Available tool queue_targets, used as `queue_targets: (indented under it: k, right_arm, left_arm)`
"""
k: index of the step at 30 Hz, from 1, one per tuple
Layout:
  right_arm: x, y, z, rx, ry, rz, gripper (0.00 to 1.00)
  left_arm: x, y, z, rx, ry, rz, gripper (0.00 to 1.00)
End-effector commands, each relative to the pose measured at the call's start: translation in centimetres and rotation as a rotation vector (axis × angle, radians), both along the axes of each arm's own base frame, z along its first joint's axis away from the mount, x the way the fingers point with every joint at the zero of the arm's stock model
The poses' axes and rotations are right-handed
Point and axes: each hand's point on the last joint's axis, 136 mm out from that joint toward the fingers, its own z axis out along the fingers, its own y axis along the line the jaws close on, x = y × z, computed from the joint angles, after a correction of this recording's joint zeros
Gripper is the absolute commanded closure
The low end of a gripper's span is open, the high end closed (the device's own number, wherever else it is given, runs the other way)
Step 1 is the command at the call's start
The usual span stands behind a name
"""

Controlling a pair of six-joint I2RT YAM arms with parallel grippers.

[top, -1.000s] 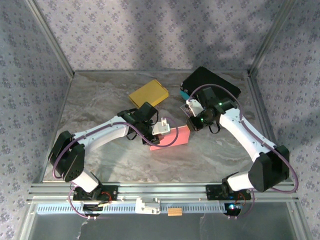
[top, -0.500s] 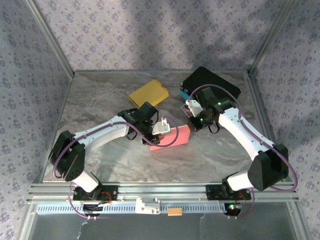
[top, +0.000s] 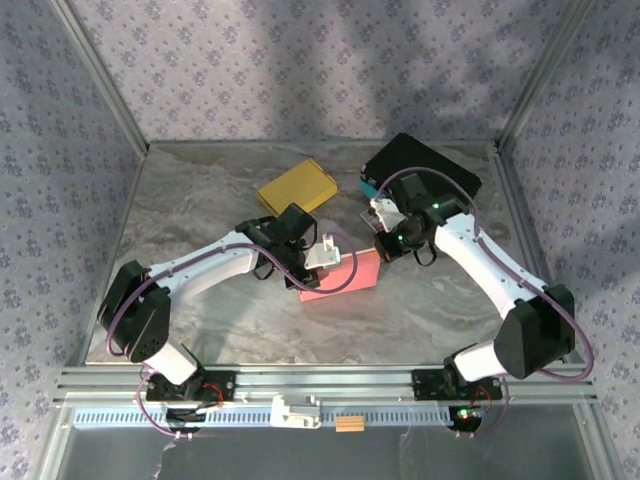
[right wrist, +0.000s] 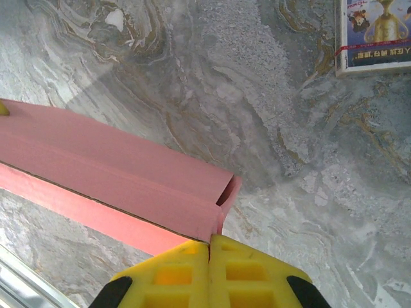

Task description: Fold the paper box

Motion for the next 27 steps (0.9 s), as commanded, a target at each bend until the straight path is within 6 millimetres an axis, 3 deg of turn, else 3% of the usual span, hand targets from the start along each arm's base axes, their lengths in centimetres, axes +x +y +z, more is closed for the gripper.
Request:
queue_targets:
  k: [1,14,15,20,27]
  right_arm:
    - [-0.5,0.1,-0.2,0.007,0.065,-0.072,1.00]
    - [0.0,0.4,-0.3,0.069,0.059,-0.227,1.00]
    - [-0.6,0.1,-1.3,0.060,0.072,-0.232,1.00]
    - [-1.2,-0.3,-1.9,0.030,0.039,-0.232,1.00]
    - [-2.1,-1.3,-2.9,-0.017,-0.035,-0.235,1.00]
  left_arm:
    - [0.3,-0.5,0.7,-0.011,0.002,-0.007,0.66]
    - [0.9,-0.7,0.4,-0.004,0.009,0.032,0.75]
    - [0.8,-0.8,0.3,-0.003,0.011,0.032,0.76]
    - [1.1,-0.7,0.5,-0.003,0.000,0.036,0.76]
    - [1.9,-0.7,2.1,-0.057,0.001,0.133,0.59]
